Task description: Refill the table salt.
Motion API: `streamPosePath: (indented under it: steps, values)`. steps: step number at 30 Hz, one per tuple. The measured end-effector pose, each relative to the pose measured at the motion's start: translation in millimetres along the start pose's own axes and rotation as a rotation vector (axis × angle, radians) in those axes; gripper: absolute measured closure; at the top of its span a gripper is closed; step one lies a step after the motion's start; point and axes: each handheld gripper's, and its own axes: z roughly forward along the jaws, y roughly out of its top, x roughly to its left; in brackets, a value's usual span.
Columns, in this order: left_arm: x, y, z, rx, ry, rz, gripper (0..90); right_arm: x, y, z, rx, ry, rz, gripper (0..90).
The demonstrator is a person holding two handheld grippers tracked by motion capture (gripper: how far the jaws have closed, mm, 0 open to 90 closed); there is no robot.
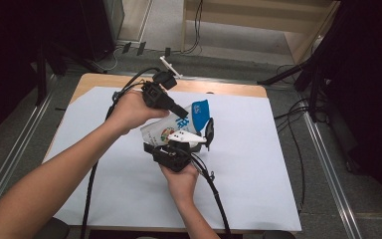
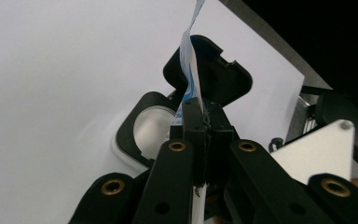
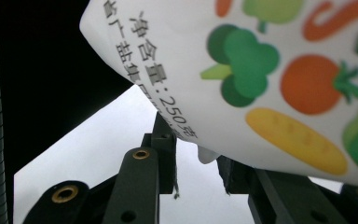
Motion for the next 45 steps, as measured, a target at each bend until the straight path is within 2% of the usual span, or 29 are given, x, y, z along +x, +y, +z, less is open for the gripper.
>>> streamPosePath:
  steps: [2, 6, 9, 19, 25, 27, 37, 39, 41, 44, 45]
  values:
    - [1.3, -4.7, -6.6, -0.017, -0.017, -0.004, 90.0, 0.4, 0.3, -1.2, 0.006, 0.009, -0.010, 71.0]
    - [4.6, -10.6, -12.4, -0.042, -0.018, -0.012, 90.0, 1.1, -1.2, -1.9, 0.017, 0.010, -0.013, 68.9]
    - [9.1, -18.0, -18.6, -0.079, -0.030, -0.016, 90.0, 1.0, -2.2, -3.2, 0.023, 0.019, -0.016, 65.3]
    - [11.9, -27.3, -30.8, -0.132, -0.030, -0.020, 90.0, -1.5, -4.4, -16.6, 0.032, 0.018, -0.020, 62.9]
    - [11.7, -30.5, -37.1, -0.157, -0.011, -0.004, 90.0, -3.6, -4.9, -21.2, 0.051, 0.018, -0.025, 63.1]
    - [13.0, -32.0, -39.8, -0.168, -0.004, -0.006, 90.0, -4.2, -5.3, -25.3, 0.060, 0.015, -0.037, 62.5]
    - [26.3, -45.5, -49.4, -0.193, 0.022, -0.031, 90.0, -5.9, -4.4, -39.0, 0.076, 0.022, -0.035, 61.3]
    - [28.8, -49.6, -51.3, -0.194, 0.033, -0.031, 90.0, -6.4, -2.8, -43.5, 0.081, 0.011, -0.059, 60.9]
    - [29.7, -50.7, -51.3, -0.197, 0.023, -0.031, 90.0, -7.2, -2.2, -45.5, 0.085, 0.011, -0.061, 60.9]
    - [31.0, -54.2, -52.0, -0.198, 0.036, -0.018, 90.0, -16.6, -0.1, -54.7, 0.091, 0.032, -0.021, 59.9]
    - [31.7, -54.9, -51.9, -0.202, 0.039, -0.012, 90.0, -17.8, 0.3, -56.6, 0.093, 0.026, -0.032, 59.9]
